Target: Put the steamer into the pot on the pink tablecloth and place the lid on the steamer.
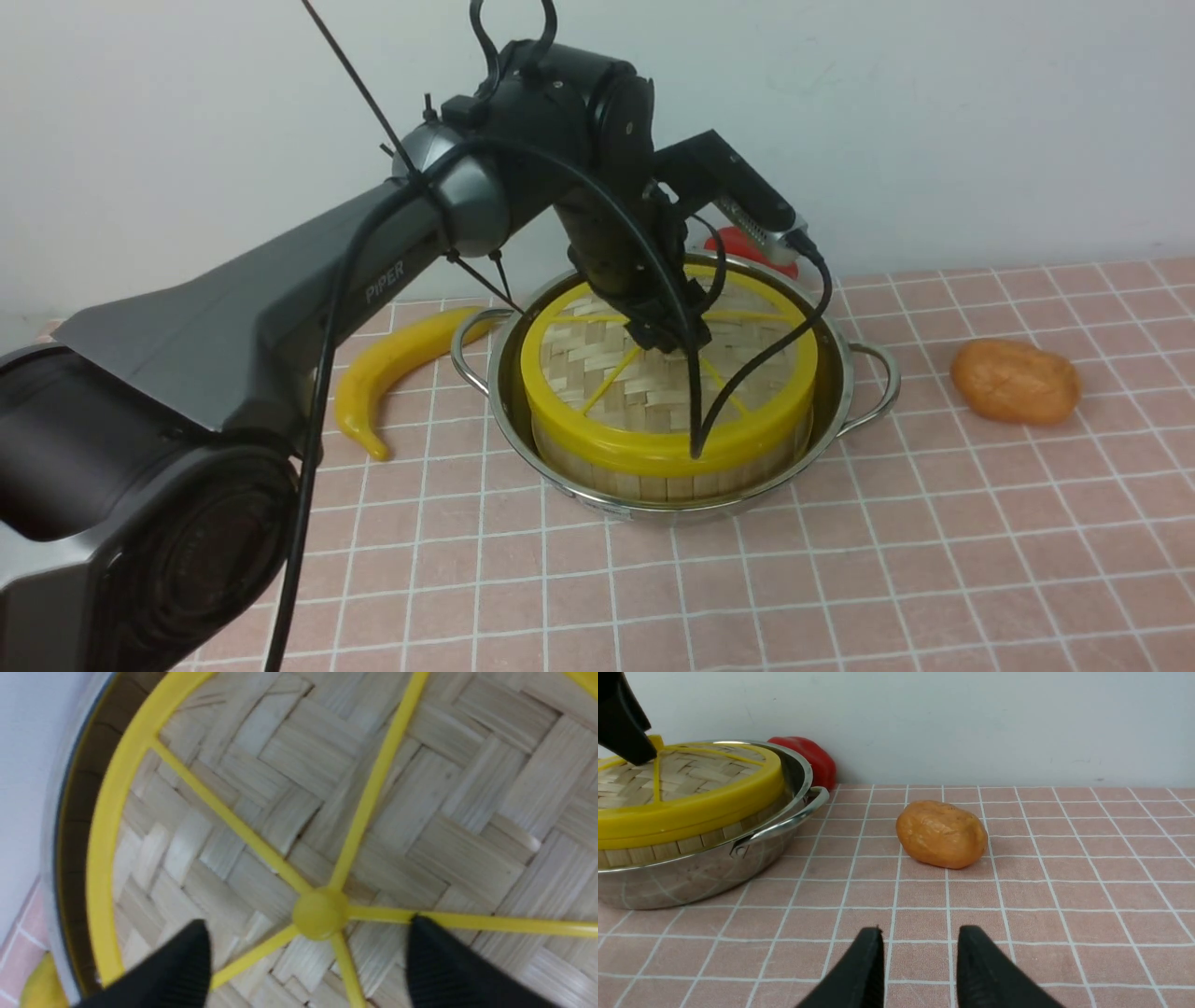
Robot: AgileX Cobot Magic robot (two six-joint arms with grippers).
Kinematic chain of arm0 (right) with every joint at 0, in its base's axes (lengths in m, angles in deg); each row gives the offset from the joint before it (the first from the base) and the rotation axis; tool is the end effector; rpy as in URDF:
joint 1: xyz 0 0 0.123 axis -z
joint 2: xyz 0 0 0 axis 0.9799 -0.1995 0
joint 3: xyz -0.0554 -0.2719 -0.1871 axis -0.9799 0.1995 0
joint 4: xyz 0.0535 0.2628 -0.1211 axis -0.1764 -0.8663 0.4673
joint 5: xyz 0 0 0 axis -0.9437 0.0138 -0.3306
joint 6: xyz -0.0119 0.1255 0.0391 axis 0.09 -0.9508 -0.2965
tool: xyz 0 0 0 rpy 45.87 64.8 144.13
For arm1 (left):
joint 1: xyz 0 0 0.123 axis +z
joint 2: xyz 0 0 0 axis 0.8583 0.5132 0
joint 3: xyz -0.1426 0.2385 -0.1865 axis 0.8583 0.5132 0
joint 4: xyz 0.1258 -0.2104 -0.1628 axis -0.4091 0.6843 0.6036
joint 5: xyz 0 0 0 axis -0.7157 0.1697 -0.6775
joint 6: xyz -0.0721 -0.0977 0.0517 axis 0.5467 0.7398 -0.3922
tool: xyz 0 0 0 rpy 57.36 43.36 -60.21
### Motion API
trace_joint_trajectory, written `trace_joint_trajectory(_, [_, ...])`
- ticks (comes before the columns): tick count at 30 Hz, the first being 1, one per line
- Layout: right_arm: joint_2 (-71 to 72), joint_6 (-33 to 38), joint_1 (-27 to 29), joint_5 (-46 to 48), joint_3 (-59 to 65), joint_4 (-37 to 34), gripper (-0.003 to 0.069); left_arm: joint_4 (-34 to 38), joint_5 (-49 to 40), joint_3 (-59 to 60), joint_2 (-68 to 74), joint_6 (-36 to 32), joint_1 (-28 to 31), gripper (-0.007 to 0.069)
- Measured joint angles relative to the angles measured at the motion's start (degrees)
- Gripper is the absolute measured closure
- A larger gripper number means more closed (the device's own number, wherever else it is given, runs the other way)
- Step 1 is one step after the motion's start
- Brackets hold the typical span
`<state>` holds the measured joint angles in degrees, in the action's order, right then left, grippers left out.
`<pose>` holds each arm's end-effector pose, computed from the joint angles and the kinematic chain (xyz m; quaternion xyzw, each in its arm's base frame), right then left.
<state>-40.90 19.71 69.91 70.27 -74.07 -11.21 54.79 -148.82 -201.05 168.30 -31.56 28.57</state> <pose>0.0851 0.0035 0.1710 0.0258 0.8012 0.0645 0.5943 0.5051 -0.2902 0.2374 0.4693 0.8574 0.0197 0.2103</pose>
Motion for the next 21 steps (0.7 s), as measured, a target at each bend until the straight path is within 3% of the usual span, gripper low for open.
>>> trace_joint_trajectory(2, [0.00,-0.01,0.00,0.00,0.00,0.00,0.0416,-1.03,-0.51,-1.18,-0.75,1.79,0.00,-0.0021])
trace_joint_trajectory(4, [0.00,-0.01,0.00,0.00,0.00,0.00,0.0416,-1.42,-1.19,-1.94,-1.61,3.15,0.00,-0.0043])
trace_joint_trajectory(7, [0.00,-0.01,0.00,0.00,0.00,0.00,0.0416,-1.78,-2.61,-3.44,-3.91,5.38,0.00,-0.0052])
trace_joint_trajectory(10, [0.00,-0.01,0.00,0.00,0.00,0.00,0.0416,-1.85,-4.73,-4.36,-7.88,7.67,0.00,-0.0016])
trace_joint_trajectory(12, [0.00,-0.05,0.00,0.00,0.00,0.00,0.0416,-1.97,-7.02,-4.56,-12.12,10.38,0.00,0.0074])
trace_joint_trajectory(13, [0.00,-0.05,0.00,0.00,0.00,0.00,0.0416,-1.97,-7.15,-4.62,-12.77,10.54,0.00,0.0083])
trace_joint_trajectory(18, [0.00,-0.05,0.00,0.00,0.00,0.00,0.0416,-3.20,-7.98,-4.62,-21.22,14.60,0.00,0.0442])
trace_joint_trajectory(19, [0.00,-0.05,0.00,0.00,0.00,0.00,0.0416,-3.26,-7.98,-4.62,-23.66,15.30,0.00,0.0557])
trace_joint_trajectory(21, [0.00,-0.05,0.00,0.00,0.00,0.00,0.0416,-3.30,-7.98,-4.62,-26.64,16.22,0.00,0.0616])
